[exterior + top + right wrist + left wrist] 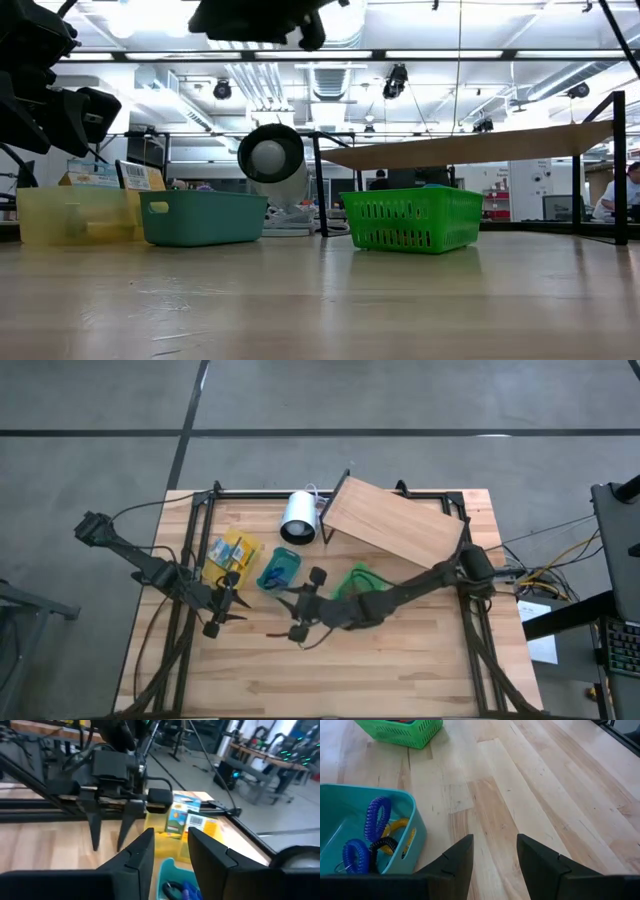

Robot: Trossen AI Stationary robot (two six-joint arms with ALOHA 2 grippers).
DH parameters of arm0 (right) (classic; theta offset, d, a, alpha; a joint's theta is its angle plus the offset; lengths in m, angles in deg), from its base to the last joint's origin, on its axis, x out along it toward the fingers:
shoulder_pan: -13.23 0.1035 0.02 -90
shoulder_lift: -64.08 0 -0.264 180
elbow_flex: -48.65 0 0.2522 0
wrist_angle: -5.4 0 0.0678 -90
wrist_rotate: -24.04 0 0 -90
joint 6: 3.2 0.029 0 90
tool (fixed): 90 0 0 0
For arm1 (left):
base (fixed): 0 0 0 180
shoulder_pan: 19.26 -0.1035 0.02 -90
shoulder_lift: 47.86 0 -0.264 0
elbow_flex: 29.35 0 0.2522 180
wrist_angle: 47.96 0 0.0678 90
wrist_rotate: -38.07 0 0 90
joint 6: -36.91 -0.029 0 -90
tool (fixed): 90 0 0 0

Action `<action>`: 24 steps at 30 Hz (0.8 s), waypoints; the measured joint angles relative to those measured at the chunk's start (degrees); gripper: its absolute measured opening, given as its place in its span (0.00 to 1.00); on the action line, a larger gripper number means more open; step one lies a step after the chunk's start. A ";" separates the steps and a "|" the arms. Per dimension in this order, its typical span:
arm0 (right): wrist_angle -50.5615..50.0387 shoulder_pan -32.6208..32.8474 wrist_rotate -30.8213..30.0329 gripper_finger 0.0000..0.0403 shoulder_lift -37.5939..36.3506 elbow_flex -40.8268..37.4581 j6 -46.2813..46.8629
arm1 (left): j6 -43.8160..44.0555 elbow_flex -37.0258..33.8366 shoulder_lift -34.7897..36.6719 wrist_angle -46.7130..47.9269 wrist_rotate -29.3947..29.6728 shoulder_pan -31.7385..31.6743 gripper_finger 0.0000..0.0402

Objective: Pick & Place Office Desk Supplies
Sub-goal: Put the green bin on the shelf

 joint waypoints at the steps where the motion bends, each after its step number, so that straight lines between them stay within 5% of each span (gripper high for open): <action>1: -0.13 0.53 -0.97 0.27 -0.34 -0.29 -0.50 | -0.01 0.00 0.00 0.09 0.00 -0.01 0.38; 8: -0.03 4.57 -11.22 0.21 -2.42 -3.63 -4.06 | 0.01 0.00 0.00 0.23 0.00 -0.02 0.38; 24: 7.66 10.07 -11.33 0.02 -17.70 -25.73 2.15 | -0.01 0.00 0.00 0.26 0.00 -0.01 0.38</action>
